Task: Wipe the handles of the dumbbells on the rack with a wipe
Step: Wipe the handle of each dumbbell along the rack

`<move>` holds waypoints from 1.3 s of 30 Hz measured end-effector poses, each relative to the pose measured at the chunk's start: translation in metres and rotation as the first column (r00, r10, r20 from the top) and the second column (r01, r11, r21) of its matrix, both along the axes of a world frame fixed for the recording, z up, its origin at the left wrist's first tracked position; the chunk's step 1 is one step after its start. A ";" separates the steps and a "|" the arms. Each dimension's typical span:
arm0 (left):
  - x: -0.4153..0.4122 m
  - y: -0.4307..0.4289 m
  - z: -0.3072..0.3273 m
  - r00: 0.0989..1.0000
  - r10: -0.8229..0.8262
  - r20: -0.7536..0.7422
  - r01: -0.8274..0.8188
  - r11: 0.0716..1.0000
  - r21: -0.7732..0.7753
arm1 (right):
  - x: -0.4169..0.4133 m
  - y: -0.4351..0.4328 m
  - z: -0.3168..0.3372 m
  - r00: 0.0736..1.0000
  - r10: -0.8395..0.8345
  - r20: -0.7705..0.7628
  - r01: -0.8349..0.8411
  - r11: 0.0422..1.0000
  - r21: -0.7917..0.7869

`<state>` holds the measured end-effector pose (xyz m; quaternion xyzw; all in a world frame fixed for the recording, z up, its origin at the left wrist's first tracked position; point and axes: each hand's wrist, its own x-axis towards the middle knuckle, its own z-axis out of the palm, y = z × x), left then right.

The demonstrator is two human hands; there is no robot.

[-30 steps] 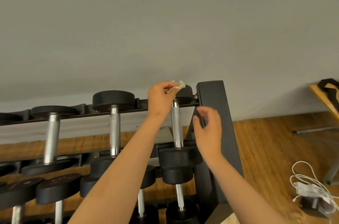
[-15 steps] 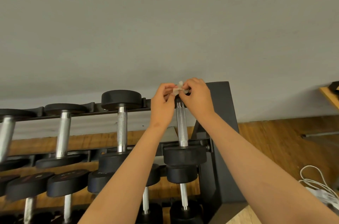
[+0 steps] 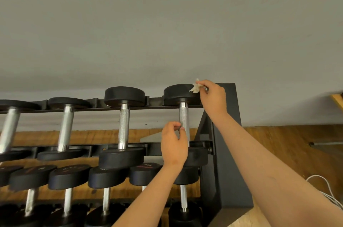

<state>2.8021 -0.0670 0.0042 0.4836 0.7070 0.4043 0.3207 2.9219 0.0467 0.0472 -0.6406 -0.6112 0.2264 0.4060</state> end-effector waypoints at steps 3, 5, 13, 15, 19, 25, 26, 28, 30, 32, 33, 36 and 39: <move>-0.001 -0.003 0.002 0.999 0.033 0.010 -0.033 0.999 -0.006 | -0.002 -0.016 -0.011 1.000 -0.003 -0.031 0.003 1.000 0.030; -0.001 -0.002 0.002 0.999 0.028 0.025 -0.028 1.000 0.005 | -0.003 -0.023 -0.017 0.998 0.007 -0.064 -0.004 0.998 0.056; -0.010 -0.002 0.000 0.999 -0.006 0.035 0.007 1.000 -0.020 | -0.024 -0.015 -0.011 0.987 0.152 -0.049 -0.142 0.975 0.169; -0.011 -0.002 -0.001 1.000 -0.016 0.028 0.016 1.000 -0.016 | -0.019 -0.024 -0.018 0.980 0.197 0.000 -0.193 0.960 0.203; -0.012 -0.001 -0.002 0.999 -0.035 0.038 0.035 0.999 -0.016 | -0.014 -0.015 -0.022 0.972 0.201 -0.118 -0.177 0.966 0.188; -0.013 -0.001 -0.003 0.998 -0.050 0.037 0.051 0.999 -0.013 | -0.021 -0.020 -0.022 0.933 0.055 -0.354 -0.033 0.997 0.066; -0.013 0.000 -0.003 0.998 -0.053 0.039 0.053 0.998 -0.016 | -0.021 -0.025 -0.026 0.930 0.035 -0.365 -0.013 0.998 0.061; -0.013 -0.001 -0.002 0.998 -0.052 0.042 0.053 0.998 -0.022 | -0.019 -0.029 -0.031 0.922 -0.030 -0.385 0.051 0.998 0.045; -0.013 -0.001 -0.003 0.998 -0.048 0.047 0.049 0.999 -0.018 | -0.016 -0.019 -0.030 0.910 -0.115 -0.398 0.125 0.992 -0.002; -0.013 -0.001 -0.004 0.998 -0.049 0.046 0.050 0.999 -0.013 | -0.012 -0.010 -0.029 0.904 -0.155 -0.400 0.148 0.988 -0.048; -0.013 -0.001 -0.005 0.998 -0.050 0.045 0.051 0.999 -0.009 | -0.011 -0.009 -0.030 0.901 -0.155 -0.404 0.143 0.988 -0.061; -0.013 0.000 -0.006 0.997 -0.047 0.054 0.047 0.999 0.000 | -0.011 -0.021 -0.039 0.887 -0.168 -0.431 0.144 0.986 -0.088; -0.013 0.000 -0.006 0.998 -0.042 0.046 0.043 0.999 -0.005 | -0.011 -0.021 -0.043 0.872 -0.187 -0.452 0.152 0.982 -0.114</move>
